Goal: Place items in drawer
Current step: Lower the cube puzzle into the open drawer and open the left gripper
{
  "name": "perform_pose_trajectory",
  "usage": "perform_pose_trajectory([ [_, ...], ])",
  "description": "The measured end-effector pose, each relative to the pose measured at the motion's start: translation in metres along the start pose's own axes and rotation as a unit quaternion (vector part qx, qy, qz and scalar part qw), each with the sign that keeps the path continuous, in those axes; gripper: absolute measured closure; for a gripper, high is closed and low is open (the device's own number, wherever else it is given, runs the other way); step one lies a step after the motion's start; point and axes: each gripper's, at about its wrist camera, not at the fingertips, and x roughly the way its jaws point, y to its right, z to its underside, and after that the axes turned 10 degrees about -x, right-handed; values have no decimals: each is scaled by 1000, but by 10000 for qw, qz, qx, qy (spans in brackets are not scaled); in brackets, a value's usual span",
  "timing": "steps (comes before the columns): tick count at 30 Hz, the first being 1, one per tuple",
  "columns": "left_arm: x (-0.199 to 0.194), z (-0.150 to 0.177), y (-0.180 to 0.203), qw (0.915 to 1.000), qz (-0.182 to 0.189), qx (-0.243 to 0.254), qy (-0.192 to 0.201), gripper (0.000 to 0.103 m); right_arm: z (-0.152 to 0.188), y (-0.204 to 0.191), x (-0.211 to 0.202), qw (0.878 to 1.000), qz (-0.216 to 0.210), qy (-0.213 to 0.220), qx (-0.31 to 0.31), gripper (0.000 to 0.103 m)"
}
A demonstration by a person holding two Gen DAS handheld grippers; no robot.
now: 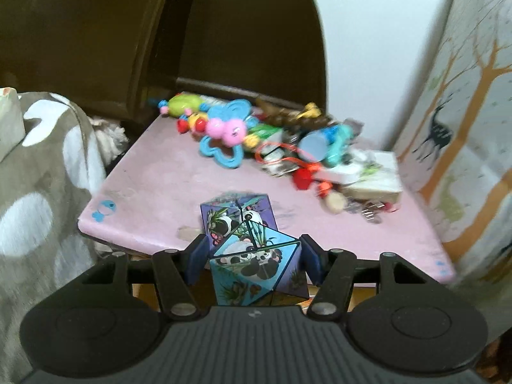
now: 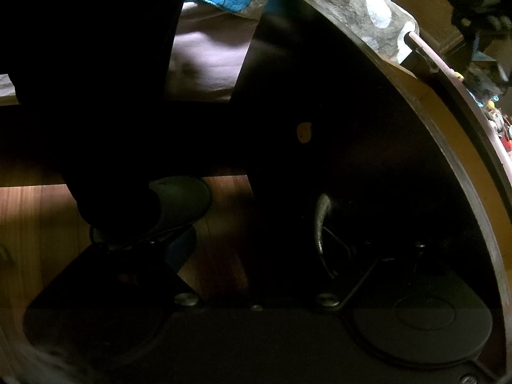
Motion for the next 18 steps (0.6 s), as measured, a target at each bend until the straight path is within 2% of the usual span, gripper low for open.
perform_pose_trajectory([
  [4, -21, 3, 12, 9996, 260, -36, 130, 43, 0, 0, 0, 10000, -3, -4, -15, 16],
  [8, -31, 13, 20, 9989, 470, -52, -8, 43, 0, 0, -1, 10000, -2, -3, -23, 16],
  [13, -28, 40, 22, 9980, 493, 5, -383, 43, 1, 0, -1, 10000, -2, 13, -39, 16],
  [18, 3, 68, 14, 9948, 292, 194, -958, 43, 1, 0, -1, 10000, -7, 26, -52, 16],
])
